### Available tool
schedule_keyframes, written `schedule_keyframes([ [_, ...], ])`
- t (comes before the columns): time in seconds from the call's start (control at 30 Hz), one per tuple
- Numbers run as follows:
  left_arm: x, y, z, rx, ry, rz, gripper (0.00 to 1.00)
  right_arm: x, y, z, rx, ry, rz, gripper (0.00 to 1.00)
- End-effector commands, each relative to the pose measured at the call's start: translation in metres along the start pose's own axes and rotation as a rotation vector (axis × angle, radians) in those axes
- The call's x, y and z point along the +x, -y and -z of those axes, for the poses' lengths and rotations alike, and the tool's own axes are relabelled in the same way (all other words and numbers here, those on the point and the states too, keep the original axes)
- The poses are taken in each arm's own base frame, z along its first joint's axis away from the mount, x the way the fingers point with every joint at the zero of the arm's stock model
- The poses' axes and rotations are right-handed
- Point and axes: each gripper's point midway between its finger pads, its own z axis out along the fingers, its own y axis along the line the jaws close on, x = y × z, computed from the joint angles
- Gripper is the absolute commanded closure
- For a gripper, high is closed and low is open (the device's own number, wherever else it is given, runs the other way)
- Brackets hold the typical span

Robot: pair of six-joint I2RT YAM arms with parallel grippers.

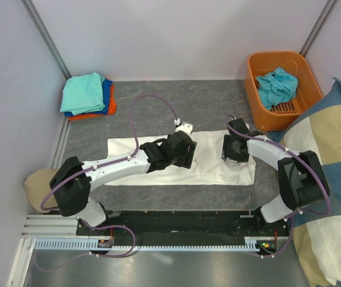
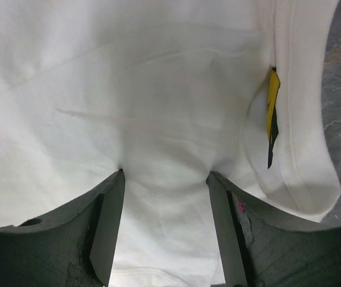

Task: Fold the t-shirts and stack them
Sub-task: Fold the tshirt

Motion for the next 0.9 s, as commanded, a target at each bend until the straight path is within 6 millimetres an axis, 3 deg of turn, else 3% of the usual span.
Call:
schedule_keyframes([
  [0.0,-0.001,-0.007,-0.025,-0.046,0.040,-0.033,0.30,-0.014,-0.006,0.033,-0.047,0.029,0.017,0.33],
  [0.1,0.002,-0.013,-0.039,-0.063,0.027,-0.025,0.30,-0.026,-0.016,0.055,-0.104,0.074,0.022,0.33],
  [0.27,0.001,-0.053,-0.052,-0.094,-0.001,0.079,0.30,-0.037,-0.027,0.081,-0.189,0.129,0.021,0.31],
  [0.4,-0.010,-0.102,-0.057,-0.134,0.012,0.186,0.30,-0.034,-0.029,0.083,-0.202,0.133,0.009,0.30],
  [0.5,-0.020,-0.113,-0.062,-0.119,0.028,0.190,0.30,-0.029,-0.030,0.082,-0.213,0.124,0.007,0.30],
  [0.73,-0.067,-0.087,-0.081,0.006,0.082,0.048,0.31,-0.019,-0.031,0.085,-0.222,0.119,0.008,0.30],
  [0.77,-0.082,-0.076,-0.081,0.063,0.108,-0.016,0.31,-0.018,-0.030,0.087,-0.225,0.120,0.008,0.30],
  [0.83,-0.090,-0.062,-0.091,0.142,0.108,-0.122,0.29,-0.016,-0.030,0.090,-0.231,0.127,0.000,0.30],
  [0.87,-0.109,-0.054,-0.091,0.171,0.143,-0.162,0.26,-0.012,-0.028,0.090,-0.228,0.119,0.000,0.30],
])
